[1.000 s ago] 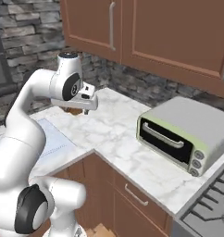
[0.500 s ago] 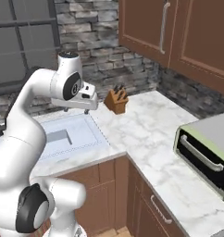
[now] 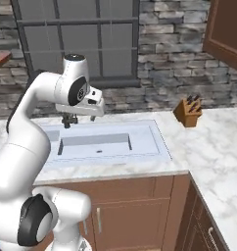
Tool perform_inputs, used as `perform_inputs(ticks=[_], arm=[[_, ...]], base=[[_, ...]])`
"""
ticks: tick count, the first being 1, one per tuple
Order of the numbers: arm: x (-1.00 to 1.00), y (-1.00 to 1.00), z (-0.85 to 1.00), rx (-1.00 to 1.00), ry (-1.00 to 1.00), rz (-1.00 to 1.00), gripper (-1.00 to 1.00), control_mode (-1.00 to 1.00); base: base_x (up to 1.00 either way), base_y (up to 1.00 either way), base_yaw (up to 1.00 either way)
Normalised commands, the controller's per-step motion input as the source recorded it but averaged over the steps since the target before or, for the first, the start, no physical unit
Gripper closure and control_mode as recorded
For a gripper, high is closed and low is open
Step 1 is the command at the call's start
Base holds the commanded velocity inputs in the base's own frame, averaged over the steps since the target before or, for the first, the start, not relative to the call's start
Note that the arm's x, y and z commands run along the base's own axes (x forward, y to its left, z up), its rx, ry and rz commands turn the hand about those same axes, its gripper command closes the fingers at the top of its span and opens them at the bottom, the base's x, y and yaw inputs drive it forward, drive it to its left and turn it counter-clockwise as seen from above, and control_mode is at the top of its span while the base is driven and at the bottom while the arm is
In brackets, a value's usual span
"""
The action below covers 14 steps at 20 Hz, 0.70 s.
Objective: Navigate to the toaster.
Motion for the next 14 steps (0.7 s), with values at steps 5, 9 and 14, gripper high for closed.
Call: perform_inputs(ticks=[5,9,14], arm=[[0.00,0.00,0.00,0.00,0.00,0.00,-1.00,1.00],[0.00,0.00,0.00,0.00,0.00,0.00,-1.00,1.00],[0.00,0.00,0.00,0.00,0.00,0.00,-1.00,1.00]], base=[[-0.41,0.52,0.56],[-0.01,0.34,0.40],[0.00,0.01,0.07]])
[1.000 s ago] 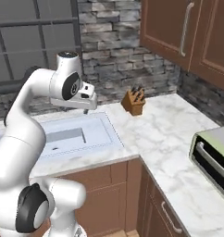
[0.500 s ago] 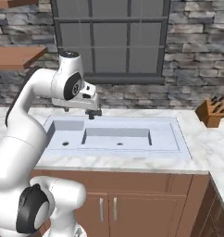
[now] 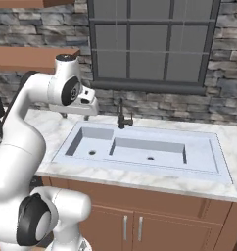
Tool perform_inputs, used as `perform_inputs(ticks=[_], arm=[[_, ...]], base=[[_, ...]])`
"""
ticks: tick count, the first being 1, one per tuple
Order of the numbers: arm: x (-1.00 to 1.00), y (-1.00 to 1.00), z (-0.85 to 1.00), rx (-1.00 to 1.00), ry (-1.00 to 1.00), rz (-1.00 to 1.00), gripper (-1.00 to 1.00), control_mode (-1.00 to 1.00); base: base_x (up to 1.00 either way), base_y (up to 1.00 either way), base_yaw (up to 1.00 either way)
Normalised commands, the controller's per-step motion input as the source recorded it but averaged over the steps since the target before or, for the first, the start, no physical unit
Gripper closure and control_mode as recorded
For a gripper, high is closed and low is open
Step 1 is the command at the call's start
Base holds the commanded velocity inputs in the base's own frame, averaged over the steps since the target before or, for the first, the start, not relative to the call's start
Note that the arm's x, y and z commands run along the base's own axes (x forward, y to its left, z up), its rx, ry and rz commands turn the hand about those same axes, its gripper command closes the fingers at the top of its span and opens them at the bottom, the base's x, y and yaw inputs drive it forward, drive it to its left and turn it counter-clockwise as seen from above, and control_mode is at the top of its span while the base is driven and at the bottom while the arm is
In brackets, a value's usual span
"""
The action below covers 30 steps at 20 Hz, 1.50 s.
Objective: Navigate to the toaster.
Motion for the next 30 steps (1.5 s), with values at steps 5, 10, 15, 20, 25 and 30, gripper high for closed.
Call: perform_inputs(ticks=[5,10,15,20,25,30], arm=[[0.00,0.00,0.00,0.00,0.00,0.00,-1.00,1.00],[0.00,0.00,0.00,0.00,0.00,0.00,-1.00,1.00],[0.00,0.00,0.00,0.00,0.00,0.00,-1.00,1.00],[0.00,0.00,0.00,0.00,0.00,0.00,-1.00,1.00],[0.00,0.00,0.00,0.00,0.00,0.00,-1.00,1.00],[0.00,0.00,0.00,0.00,0.00,0.00,-1.00,1.00]], base=[[-0.02,0.25,0.00],[-0.24,0.60,0.00],[-0.24,0.67,0.00],[-0.25,0.82,0.00],[-0.28,0.94,0.00],[-0.28,0.93,0.00]])
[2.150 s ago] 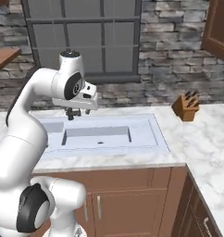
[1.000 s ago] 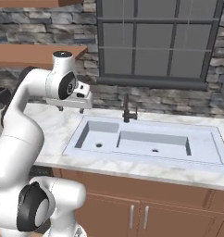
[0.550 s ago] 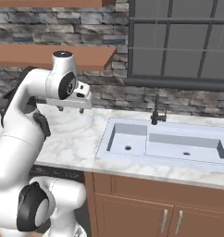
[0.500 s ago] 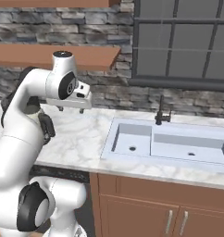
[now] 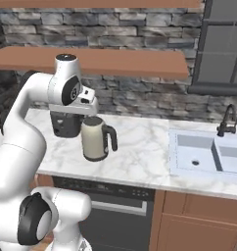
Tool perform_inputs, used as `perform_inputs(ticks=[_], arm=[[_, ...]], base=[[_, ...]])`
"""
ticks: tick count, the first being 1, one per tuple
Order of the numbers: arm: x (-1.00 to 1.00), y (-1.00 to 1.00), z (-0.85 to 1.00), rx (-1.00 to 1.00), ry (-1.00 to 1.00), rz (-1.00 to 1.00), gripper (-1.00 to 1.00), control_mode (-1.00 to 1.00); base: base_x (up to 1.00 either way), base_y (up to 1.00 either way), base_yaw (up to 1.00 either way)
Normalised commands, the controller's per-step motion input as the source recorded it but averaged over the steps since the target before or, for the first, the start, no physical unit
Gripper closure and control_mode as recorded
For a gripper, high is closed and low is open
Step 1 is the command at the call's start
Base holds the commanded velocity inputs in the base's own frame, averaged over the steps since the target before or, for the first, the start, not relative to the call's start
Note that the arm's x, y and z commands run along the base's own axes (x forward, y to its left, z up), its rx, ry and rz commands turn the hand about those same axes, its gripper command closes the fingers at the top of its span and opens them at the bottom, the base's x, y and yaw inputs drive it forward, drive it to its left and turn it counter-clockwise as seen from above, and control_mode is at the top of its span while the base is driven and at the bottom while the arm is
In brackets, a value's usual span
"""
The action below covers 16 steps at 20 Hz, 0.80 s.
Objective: Navigate to the toaster.
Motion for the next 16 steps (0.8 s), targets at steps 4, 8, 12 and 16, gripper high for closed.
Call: perform_inputs(ticks=[4,8,12,16], arm=[[0.00,0.00,0.00,0.00,0.00,0.00,-1.00,1.00],[0.00,0.00,0.00,0.00,0.00,0.00,-1.00,1.00],[0.00,0.00,0.00,0.00,0.00,0.00,-1.00,1.00],[0.00,0.00,0.00,0.00,0.00,0.00,-1.00,1.00]], base=[[-0.16,0.80,0.00],[0.00,0.17,0.00],[0.14,0.03,0.00],[0.45,0.18,0.00]])
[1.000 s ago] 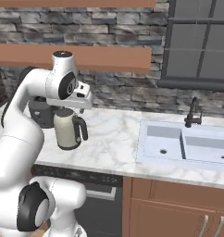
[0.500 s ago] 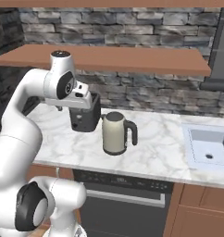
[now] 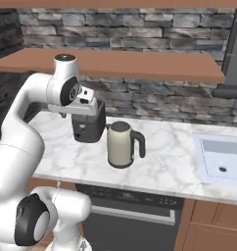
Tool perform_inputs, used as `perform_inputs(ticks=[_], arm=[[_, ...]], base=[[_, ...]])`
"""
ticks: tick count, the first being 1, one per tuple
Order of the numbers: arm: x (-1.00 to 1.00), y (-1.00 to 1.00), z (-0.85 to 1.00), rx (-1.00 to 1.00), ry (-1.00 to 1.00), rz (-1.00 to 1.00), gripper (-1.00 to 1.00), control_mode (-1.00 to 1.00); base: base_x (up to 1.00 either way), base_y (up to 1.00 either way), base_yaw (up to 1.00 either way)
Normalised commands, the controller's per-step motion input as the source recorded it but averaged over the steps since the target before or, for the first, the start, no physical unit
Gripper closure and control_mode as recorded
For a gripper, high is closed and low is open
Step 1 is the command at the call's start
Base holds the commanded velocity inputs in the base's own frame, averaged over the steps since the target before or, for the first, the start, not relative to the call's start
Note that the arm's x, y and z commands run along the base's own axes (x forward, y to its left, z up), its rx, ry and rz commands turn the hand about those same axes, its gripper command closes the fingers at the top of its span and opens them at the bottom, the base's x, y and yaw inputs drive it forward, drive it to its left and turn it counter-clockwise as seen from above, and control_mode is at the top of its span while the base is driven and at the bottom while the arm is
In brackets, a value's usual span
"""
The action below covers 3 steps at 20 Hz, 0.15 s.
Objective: Navigate to the toaster.
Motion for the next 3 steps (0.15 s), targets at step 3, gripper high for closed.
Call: perform_inputs(ticks=[3], arm=[[0.00,0.00,0.00,0.00,0.00,0.00,-1.00,1.00]], base=[[0.40,0.17,0.00]])
